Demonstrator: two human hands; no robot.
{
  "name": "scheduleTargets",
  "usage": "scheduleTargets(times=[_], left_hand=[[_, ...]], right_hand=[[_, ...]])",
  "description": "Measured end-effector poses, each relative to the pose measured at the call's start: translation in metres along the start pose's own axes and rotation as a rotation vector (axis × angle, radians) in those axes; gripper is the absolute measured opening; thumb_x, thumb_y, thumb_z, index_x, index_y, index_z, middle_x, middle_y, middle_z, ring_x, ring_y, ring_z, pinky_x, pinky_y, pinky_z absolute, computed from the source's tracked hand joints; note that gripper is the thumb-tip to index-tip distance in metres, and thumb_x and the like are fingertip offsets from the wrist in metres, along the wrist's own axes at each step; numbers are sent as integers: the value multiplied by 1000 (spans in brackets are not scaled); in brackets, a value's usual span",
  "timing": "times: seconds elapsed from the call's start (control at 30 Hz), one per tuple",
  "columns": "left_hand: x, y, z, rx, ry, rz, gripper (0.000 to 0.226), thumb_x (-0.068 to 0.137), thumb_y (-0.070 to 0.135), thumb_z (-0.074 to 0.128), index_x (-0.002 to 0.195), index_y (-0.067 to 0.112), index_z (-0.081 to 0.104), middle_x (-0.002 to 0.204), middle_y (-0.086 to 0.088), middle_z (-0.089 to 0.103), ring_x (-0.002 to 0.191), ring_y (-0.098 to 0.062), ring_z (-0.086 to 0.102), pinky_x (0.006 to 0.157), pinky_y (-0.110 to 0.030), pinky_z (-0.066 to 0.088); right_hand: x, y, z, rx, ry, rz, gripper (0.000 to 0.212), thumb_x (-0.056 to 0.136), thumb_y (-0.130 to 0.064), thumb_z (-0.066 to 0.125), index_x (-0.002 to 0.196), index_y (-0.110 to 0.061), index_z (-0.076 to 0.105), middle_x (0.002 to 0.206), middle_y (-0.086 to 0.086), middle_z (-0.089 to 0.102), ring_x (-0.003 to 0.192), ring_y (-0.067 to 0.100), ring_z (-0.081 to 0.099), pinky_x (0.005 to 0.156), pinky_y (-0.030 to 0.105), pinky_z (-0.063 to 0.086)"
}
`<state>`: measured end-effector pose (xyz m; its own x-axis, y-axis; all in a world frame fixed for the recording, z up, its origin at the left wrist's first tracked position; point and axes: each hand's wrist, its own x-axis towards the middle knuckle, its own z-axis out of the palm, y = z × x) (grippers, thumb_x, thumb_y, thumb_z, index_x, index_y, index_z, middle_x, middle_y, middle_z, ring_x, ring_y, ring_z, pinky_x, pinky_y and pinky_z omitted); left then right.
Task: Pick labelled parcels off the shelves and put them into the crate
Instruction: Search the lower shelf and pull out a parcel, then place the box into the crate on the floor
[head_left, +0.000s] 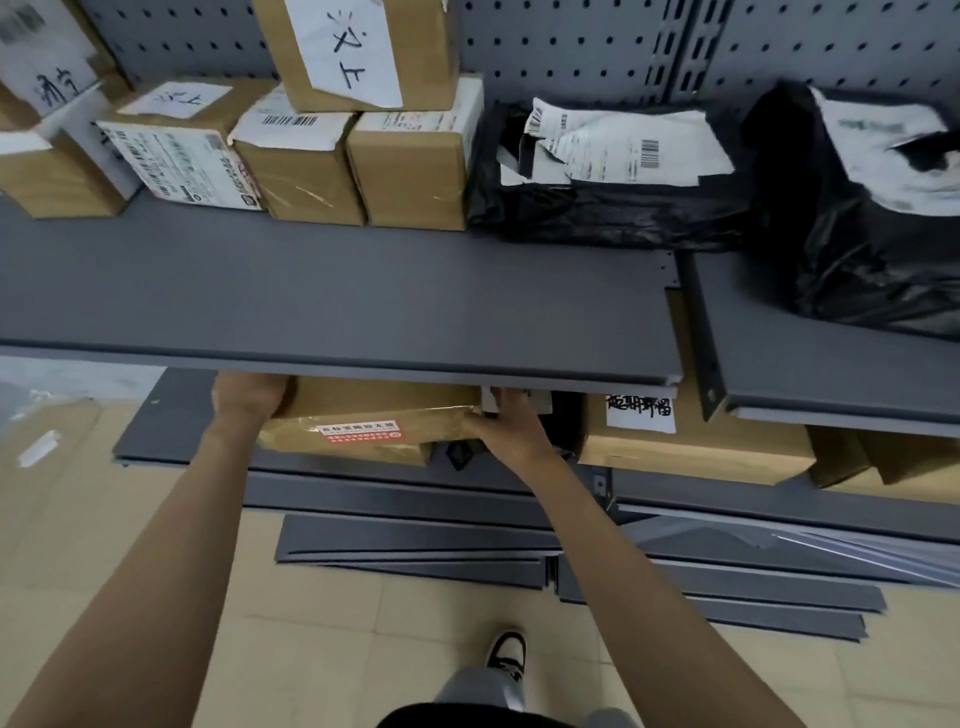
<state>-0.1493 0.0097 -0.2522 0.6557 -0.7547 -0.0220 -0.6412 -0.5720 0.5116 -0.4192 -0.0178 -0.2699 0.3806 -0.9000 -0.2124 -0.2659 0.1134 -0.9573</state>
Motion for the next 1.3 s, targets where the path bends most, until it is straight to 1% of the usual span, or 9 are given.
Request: scheduleTargets(times=[0.13,0.23,0.4,0.53,0.63,0.73,0.9,1.13,1.3], left_hand=[[-45,57,31,308,193,222,24,91,8,48,108,-2,61,109,-28,63,106,-46,54,86,-47,40],[-97,108,74,302,23,471,24,94,16,44,89,6,65,92,-20,68,92,-37,62,71,-36,38],[-155,176,137,211,-163,809,34,97,35,39,106,9,59,98,-13,67,92,-30,62,78,-35,46],[-175,205,179,-208,-667,406,66,93,38,51,144,7,24,147,-14,33,134,-27,32,104,-29,27],[-175,211,192,-498,-757,-20,73,82,36,67,141,12,31,143,-6,41,129,-23,40,94,-23,29],[-178,204,194,-579,-716,-130,78,74,24,77,140,16,35,134,0,47,112,-11,46,90,-19,31],[-205,192,187,-574,-685,-153,100,66,15,83,146,20,23,129,5,52,111,-9,48,91,-17,38],[-253,172,161,-569,-700,-116,115,57,6,87,147,27,19,101,23,53,100,-6,53,86,-21,43],[-294,145,133,-587,-730,-65,118,55,7,88,147,28,18,110,11,58,96,-1,56,70,-14,47]], right_hand=[[-8,12,-45,235,46,61,31,78,6,62,97,-17,58,104,-2,63,109,17,55,97,24,40],[-20,25,-94,365,295,158,30,78,3,67,103,-13,58,104,1,64,107,17,56,99,30,43],[-48,54,-183,-149,754,224,37,81,-14,70,115,-2,60,120,17,62,119,36,52,103,39,40],[-62,86,-241,-454,583,281,81,77,-38,72,143,-11,34,145,17,40,134,38,32,112,45,23],[-62,100,-271,21,380,428,126,43,-59,81,144,-4,29,150,17,32,136,35,33,111,38,33],[-66,118,-278,2,355,440,78,70,-35,78,134,-7,43,136,14,51,107,18,56,75,14,50],[-77,138,-277,-220,400,416,96,74,-39,75,148,-16,18,150,12,25,134,38,27,115,43,24],[-126,138,-273,-70,405,453,96,69,-28,81,145,-23,22,142,12,23,128,37,33,107,44,32],[-179,134,-250,66,422,332,85,69,-13,81,136,-16,28,123,2,42,118,26,46,93,38,46]])
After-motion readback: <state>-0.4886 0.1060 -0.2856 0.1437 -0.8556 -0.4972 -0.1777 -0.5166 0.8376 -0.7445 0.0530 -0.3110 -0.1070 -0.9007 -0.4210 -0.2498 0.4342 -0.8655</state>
